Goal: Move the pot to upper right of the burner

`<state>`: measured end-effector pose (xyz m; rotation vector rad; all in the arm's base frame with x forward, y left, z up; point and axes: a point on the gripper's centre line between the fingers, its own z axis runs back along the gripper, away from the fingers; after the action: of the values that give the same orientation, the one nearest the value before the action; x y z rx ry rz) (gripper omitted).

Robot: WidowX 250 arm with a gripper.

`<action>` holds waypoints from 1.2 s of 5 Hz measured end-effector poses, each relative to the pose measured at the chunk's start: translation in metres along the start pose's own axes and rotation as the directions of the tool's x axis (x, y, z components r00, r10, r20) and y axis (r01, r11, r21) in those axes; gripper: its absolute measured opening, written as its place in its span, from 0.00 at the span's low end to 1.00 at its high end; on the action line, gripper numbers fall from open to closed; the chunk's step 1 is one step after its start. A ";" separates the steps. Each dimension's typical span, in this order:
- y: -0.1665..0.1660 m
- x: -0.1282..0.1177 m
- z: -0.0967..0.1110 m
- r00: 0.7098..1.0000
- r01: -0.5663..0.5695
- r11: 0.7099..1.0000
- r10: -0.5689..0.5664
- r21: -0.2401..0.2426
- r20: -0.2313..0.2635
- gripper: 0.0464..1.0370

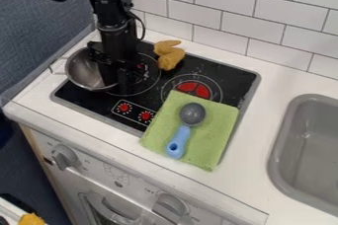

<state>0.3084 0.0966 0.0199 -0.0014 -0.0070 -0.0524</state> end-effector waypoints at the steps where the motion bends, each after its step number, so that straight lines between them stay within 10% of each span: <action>1: -0.002 0.000 0.034 0.996 -0.022 0.999 0.018 0.041 0.085 0.11; 3: -0.042 0.008 0.097 0.979 -0.004 0.998 -0.008 0.058 0.205 0.02; 6: -0.024 -0.003 0.046 0.999 -0.018 0.997 0.016 0.081 0.032 0.73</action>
<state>0.3039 0.0729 0.0663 0.0786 -0.0406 -0.0352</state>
